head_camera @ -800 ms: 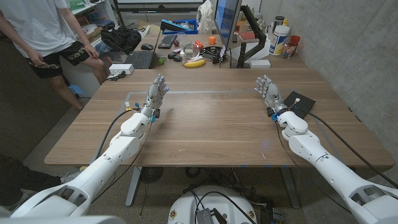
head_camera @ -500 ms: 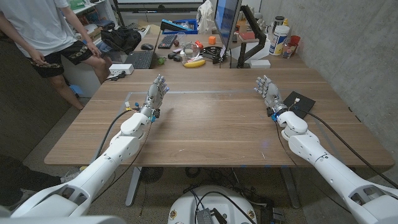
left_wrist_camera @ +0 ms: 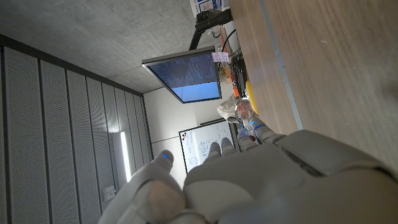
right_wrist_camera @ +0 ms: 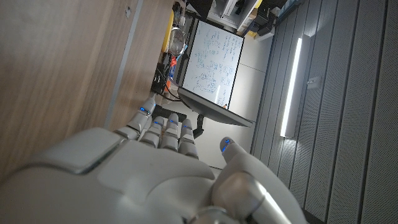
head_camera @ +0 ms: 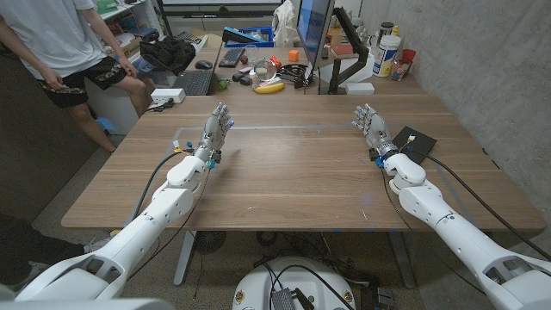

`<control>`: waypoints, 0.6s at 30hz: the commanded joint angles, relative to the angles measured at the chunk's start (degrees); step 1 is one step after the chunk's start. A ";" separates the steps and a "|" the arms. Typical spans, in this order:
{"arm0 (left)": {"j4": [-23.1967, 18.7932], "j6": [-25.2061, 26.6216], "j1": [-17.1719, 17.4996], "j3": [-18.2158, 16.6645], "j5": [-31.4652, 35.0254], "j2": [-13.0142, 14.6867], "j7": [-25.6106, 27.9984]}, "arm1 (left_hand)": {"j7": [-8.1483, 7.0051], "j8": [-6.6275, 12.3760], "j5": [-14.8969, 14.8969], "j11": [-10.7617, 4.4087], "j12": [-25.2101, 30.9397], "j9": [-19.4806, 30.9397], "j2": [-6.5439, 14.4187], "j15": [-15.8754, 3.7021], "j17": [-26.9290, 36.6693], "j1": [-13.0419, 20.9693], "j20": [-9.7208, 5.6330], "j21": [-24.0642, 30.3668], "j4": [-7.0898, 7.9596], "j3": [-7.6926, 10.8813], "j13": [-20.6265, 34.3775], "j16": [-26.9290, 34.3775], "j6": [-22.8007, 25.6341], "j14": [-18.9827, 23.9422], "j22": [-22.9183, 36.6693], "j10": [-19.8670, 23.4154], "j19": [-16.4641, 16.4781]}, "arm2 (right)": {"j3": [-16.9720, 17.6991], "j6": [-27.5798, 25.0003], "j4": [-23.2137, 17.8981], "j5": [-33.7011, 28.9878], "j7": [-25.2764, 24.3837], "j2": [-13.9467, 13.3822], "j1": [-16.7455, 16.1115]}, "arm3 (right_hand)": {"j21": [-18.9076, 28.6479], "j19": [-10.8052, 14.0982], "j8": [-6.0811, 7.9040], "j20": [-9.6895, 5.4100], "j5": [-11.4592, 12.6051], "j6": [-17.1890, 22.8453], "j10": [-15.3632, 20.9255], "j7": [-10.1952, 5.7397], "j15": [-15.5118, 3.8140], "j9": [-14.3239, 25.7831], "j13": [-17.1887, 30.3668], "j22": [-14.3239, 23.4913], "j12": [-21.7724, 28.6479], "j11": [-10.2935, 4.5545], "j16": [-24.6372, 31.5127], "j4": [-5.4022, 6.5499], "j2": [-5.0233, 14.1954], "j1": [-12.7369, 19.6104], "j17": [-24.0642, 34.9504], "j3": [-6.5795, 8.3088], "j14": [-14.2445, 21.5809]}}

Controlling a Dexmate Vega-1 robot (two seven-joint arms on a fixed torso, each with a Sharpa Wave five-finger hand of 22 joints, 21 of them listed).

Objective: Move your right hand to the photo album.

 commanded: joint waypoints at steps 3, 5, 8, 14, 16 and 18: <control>0.37 -0.37 0.04 -0.08 0.18 0.10 -0.02 | -0.12 0.37 0.31 -0.25 0.27 0.23 4.40 -3.28 0.29 0.04 -4.96 0.34 0.06 -0.10 0.23 0.38 -3.58 -4.44 0.18 -1.00 -5.30 | -0.99 1.42 -0.89 -4.95 -2.71 -1.28 0.49 | 0.41 0.99 0.61 -3.47 0.29 1.15 1.50 -0.28 0.00 0.19 0.12 0.08 0.79 0.01 0.95 -0.31 4.33 0.38 0.14 0.67 2.07; 0.42 -0.38 0.05 -0.08 0.16 0.10 -0.07 | -0.13 0.37 0.31 -0.27 0.28 0.23 4.41 -3.28 0.29 0.04 -4.94 0.33 0.06 -0.12 0.23 0.39 -3.59 -4.43 0.18 -0.99 -5.32 | -1.06 1.33 -0.99 -5.31 -2.90 -1.42 0.60 | 0.43 1.16 0.68 -3.48 0.29 1.37 1.61 -0.29 -0.05 0.19 0.12 0.09 0.83 0.05 0.96 -0.32 4.34 0.41 0.13 0.73 2.21; 0.45 -0.45 0.06 -0.06 0.24 0.15 -0.12 | -0.17 0.38 0.32 -0.26 0.27 0.23 4.43 -3.28 0.29 0.05 -4.95 0.32 0.05 -0.15 0.23 0.38 -3.60 -4.45 0.18 -1.05 -5.32 | -1.24 1.19 -1.15 -6.18 -3.44 -1.68 0.77 | 0.42 1.16 0.72 -3.46 0.28 1.49 1.67 -0.37 -0.04 0.19 0.12 0.09 0.84 -0.02 0.97 -0.32 4.35 0.42 0.13 0.76 2.27; 0.41 -0.56 0.09 -0.08 0.34 0.24 -0.10 | -0.17 0.39 0.34 -0.17 0.28 0.23 4.48 -3.28 0.29 0.06 -4.92 0.31 0.05 -0.22 0.23 0.39 -3.60 -4.43 0.18 -1.04 -5.33 | -1.53 1.32 -1.06 -8.06 -4.51 -2.11 1.31 | 0.40 1.33 0.92 -3.48 0.27 2.13 2.21 -0.51 0.00 0.22 0.14 0.10 1.02 0.12 0.96 -0.36 4.34 0.50 0.11 0.92 2.54; 0.42 -0.58 0.07 -0.08 0.35 0.27 -0.16 | -0.14 0.39 0.34 -0.18 0.30 0.23 4.50 -3.29 0.28 0.07 -4.90 0.32 0.05 -0.24 0.23 0.40 -3.59 -4.43 0.19 -1.01 -5.31 | -1.57 1.29 -1.09 -8.45 -4.71 -2.25 1.44 | 0.43 1.50 0.97 -3.48 0.27 2.31 2.30 -0.51 0.05 0.23 0.14 0.10 1.05 0.11 1.01 -0.41 4.37 0.57 0.10 1.00 2.79; 0.46 -0.61 0.05 -0.08 0.34 0.25 -0.17 | -0.13 0.40 0.35 -0.19 0.30 0.23 4.51 -3.26 0.28 0.07 -4.88 0.31 0.05 -0.25 0.23 0.40 -3.59 -4.41 0.19 -0.99 -5.31 | -1.65 1.25 -1.19 -8.97 -5.03 -2.40 1.56 | 0.44 1.66 1.07 -3.52 0.27 2.67 2.68 -0.64 -0.12 0.25 0.15 0.10 1.17 0.15 1.02 -0.52 4.39 0.72 0.06 1.13 3.00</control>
